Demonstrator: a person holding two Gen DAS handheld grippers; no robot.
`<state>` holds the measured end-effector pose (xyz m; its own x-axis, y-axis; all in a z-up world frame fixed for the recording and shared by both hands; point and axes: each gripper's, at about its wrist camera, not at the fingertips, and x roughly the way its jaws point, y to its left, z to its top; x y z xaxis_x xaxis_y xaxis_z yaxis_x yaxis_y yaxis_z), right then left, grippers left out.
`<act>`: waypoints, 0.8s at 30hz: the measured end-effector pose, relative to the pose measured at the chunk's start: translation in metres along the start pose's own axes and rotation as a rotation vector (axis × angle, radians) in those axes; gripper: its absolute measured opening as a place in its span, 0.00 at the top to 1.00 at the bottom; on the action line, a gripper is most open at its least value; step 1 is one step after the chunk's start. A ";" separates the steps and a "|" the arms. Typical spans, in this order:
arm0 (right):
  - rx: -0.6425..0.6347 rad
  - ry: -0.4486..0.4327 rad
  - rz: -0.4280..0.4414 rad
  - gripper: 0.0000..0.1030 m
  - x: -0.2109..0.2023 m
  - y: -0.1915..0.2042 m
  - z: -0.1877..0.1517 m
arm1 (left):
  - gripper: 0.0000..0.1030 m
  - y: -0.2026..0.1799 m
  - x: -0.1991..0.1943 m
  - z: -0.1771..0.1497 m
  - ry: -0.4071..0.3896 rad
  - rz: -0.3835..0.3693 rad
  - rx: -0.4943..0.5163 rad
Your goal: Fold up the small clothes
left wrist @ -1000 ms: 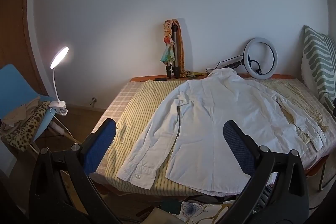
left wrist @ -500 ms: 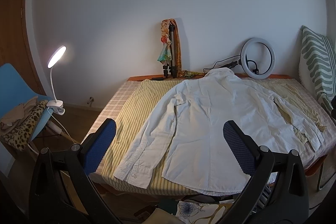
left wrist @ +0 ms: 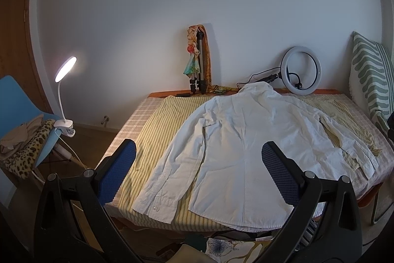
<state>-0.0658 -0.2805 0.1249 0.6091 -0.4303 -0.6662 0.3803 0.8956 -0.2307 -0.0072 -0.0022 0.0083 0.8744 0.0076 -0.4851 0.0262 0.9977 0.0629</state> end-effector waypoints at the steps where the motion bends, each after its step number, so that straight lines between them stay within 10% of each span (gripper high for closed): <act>1: -0.001 -0.001 0.002 0.01 0.000 0.000 -0.001 | 0.00 0.000 -0.001 0.000 -0.002 0.000 0.000; 24: 0.002 0.001 0.003 0.01 0.002 -0.002 0.002 | 0.00 -0.002 0.003 0.006 -0.009 0.000 0.012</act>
<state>-0.0644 -0.2835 0.1256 0.6093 -0.4275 -0.6679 0.3801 0.8966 -0.2272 -0.0017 -0.0051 0.0122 0.8787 0.0069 -0.4773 0.0318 0.9968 0.0729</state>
